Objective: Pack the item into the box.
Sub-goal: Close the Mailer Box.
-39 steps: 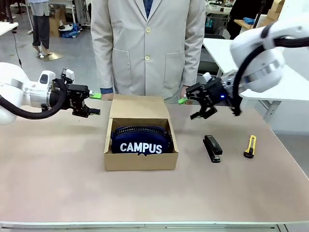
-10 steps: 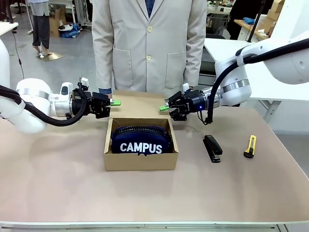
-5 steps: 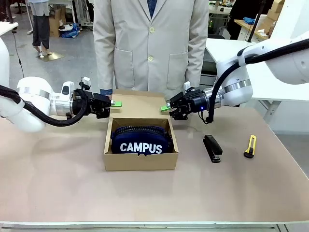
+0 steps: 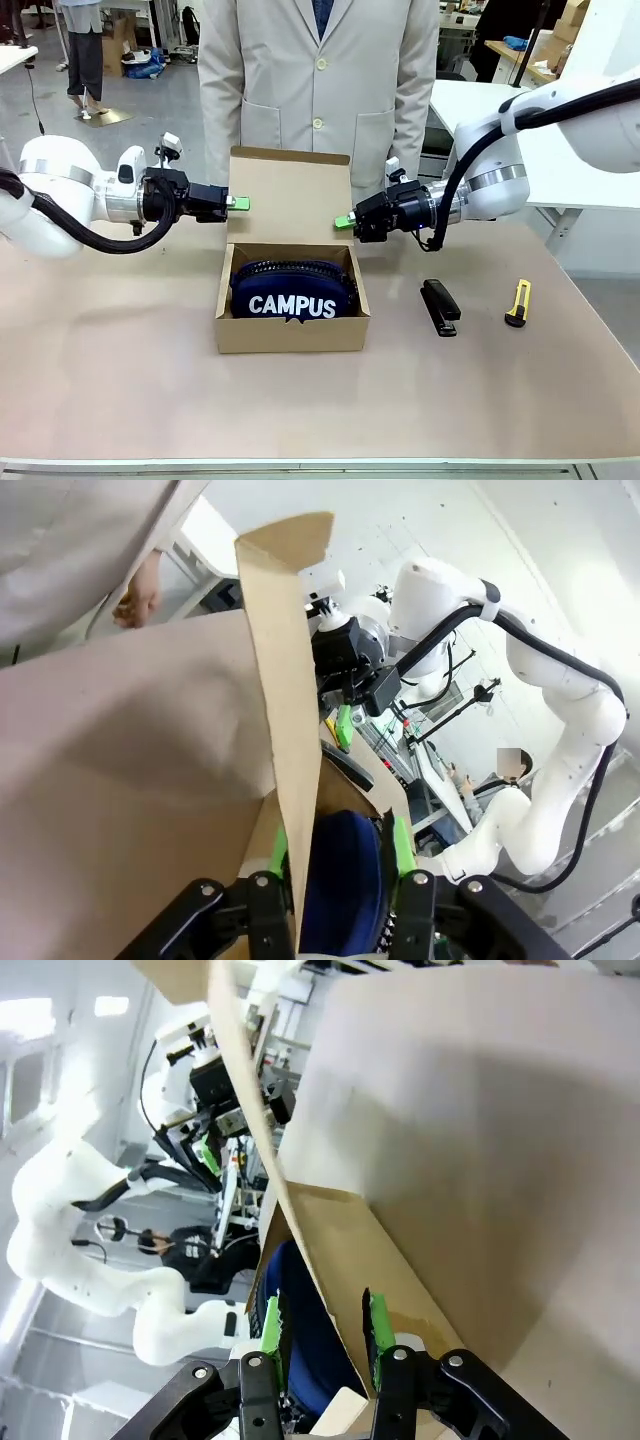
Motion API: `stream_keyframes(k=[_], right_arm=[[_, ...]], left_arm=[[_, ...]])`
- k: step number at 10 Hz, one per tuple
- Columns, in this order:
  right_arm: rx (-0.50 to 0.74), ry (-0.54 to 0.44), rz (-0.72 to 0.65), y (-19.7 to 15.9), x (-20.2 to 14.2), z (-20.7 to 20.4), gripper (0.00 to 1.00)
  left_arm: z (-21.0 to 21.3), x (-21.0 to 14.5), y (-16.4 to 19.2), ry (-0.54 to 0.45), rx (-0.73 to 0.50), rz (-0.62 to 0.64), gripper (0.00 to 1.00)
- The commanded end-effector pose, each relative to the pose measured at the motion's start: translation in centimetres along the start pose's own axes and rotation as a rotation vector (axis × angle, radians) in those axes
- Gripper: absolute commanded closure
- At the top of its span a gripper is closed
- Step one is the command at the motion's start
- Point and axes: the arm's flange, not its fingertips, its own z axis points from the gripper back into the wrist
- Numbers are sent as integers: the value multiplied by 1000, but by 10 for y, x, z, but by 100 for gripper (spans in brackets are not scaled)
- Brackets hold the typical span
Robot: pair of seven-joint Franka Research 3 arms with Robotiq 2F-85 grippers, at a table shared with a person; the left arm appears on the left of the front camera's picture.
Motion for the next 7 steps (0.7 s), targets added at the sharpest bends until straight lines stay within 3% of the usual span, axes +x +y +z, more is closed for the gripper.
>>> stream_keyframes(k=[1, 2, 3, 4, 7], right_arm=[[34, -53, 144, 6, -19, 2, 59], [46, -92, 204, 10, -23, 4, 59], [-37, -140, 166, 14, -23, 3, 59], [14, -34, 122, 4, -7, 1, 59], [7, -62, 146, 5, -12, 2, 59]], left_arm=[[-4, -14, -3, -53, 25, -49, 55], [-3, -14, -4, -79, 28, -54, 55], [-3, -14, -4, -86, 45, -12, 55], [1, -7, 0, -34, 14, -32, 55], [2, -9, 2, -50, 24, -21, 55]])
